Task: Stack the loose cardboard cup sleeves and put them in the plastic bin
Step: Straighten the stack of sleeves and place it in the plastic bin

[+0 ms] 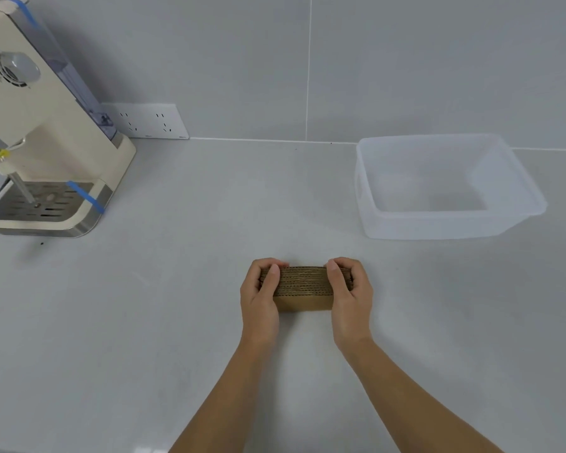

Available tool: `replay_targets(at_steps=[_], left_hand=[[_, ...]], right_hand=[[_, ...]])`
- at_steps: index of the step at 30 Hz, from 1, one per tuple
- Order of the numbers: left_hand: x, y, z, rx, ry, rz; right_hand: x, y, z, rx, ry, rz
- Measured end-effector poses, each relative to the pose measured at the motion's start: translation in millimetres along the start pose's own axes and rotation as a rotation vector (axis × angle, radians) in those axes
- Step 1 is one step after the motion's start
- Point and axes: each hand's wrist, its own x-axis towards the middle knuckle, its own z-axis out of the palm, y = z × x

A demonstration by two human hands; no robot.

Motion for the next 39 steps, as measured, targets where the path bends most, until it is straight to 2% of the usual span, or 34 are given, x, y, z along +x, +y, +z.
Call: replay_targets(at_steps=[7, 11, 13, 16, 21, 31, 39], left_hand=[[2, -2, -6, 0.03, -0.112, 0.006], [2, -1, -27, 0.132, -0.347, -0.037], [5, 1, -40, 0.261, -0.469, -0.065], [7, 4, -53, 0.437, -0.558, -0.064], [10, 4, -59, 0.392, -0.52, 0.019], [12, -1, -59, 0.431, -0.464, 0.071], [14, -1, -59, 0.46, -0.465, 0.062]], right_hand=[[3, 2, 1, 0.007, -0.017, 0.001], [2, 4, 1, 0.002, -0.022, 0.002], [3, 4, 1, -0.011, -0.017, 0.003], [3, 4, 0, -0.039, -0.028, -0.003], [3, 2, -2, -0.102, -0.051, -0.005], [5, -13, -11, -0.366, -0.118, 0.077], [16, -28, -48, -0.254, -0.489, 0.205]])
